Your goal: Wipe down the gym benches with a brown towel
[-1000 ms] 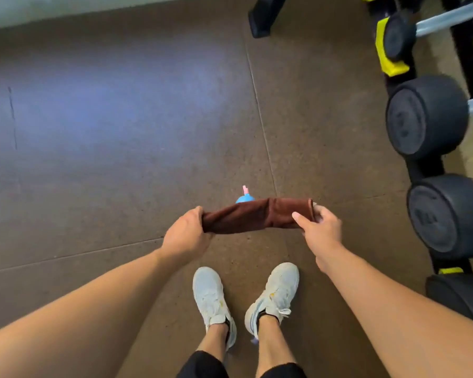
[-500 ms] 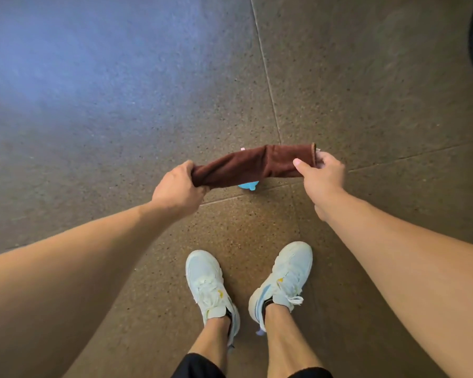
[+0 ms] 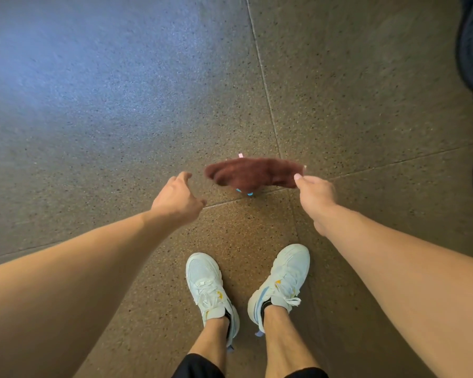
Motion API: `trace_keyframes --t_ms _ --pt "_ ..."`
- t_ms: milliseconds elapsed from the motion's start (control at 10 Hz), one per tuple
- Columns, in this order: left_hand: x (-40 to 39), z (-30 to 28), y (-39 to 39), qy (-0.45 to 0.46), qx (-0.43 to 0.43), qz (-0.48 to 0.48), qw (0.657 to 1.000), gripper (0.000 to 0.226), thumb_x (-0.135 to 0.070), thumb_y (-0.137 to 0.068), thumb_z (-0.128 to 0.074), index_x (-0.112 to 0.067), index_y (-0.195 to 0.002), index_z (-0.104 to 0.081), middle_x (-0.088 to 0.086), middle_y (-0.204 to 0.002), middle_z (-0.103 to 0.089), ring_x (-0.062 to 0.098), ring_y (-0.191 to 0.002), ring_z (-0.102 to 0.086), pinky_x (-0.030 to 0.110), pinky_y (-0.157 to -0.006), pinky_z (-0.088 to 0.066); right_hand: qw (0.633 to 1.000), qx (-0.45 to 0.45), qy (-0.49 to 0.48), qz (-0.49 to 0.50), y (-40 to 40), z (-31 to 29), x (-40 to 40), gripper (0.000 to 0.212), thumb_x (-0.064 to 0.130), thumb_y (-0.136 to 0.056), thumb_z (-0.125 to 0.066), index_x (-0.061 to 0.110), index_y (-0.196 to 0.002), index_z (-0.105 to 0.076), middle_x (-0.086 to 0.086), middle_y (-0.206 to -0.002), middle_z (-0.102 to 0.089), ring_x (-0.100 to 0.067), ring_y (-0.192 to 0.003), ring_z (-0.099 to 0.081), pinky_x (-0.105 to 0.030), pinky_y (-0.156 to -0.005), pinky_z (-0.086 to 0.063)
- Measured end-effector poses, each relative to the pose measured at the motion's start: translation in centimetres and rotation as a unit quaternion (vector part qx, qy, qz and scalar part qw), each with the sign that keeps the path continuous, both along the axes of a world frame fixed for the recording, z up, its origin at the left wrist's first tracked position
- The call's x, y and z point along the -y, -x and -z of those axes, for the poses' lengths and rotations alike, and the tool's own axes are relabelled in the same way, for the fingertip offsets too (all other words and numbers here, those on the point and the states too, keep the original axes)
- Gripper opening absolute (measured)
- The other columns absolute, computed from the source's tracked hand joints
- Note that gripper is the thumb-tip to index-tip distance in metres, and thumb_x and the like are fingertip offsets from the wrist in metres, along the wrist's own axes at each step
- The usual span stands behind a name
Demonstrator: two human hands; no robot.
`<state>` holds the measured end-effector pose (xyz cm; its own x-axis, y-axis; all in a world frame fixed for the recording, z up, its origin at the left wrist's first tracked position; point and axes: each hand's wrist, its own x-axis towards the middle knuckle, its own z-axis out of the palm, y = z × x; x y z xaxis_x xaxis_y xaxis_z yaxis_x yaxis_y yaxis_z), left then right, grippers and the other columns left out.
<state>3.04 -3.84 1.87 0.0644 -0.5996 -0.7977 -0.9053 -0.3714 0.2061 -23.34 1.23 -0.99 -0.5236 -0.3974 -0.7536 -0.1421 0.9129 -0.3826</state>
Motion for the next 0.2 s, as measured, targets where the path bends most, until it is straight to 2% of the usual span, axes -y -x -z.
trace_keyframes --t_ms 100,200 --pt "-1.0 -2.3 -0.8 -0.017 -0.013 0.003 1.0 0.069 -0.037 -0.094 -0.073 -0.02 -0.153 -0.041 0.007 -0.155 -0.048 0.028 -0.135 -0.054 0.043 -0.115 -0.042 1.0 0.02 -0.011 -0.002 0.3 -3.1 -1.6 0.039 0.035 -0.106 -0.059 0.016 -0.14 -0.066 -0.003 -0.141 -0.064 -0.023 -0.129 -0.059 -0.036 -0.111 -0.044" --pt "-2.2 -6.7 -0.7 0.005 -0.046 -0.028 0.999 0.061 -0.035 -0.096 -0.07 -0.02 -0.15 -0.046 0.006 -0.151 -0.053 0.026 -0.132 -0.057 0.044 -0.113 -0.045 1.0 0.03 0.003 0.001 -0.3 -8.2 -2.8 0.031 0.031 -0.105 -0.061 0.017 -0.131 -0.07 -0.004 -0.132 -0.069 -0.021 -0.119 -0.065 -0.046 -0.11 -0.051"
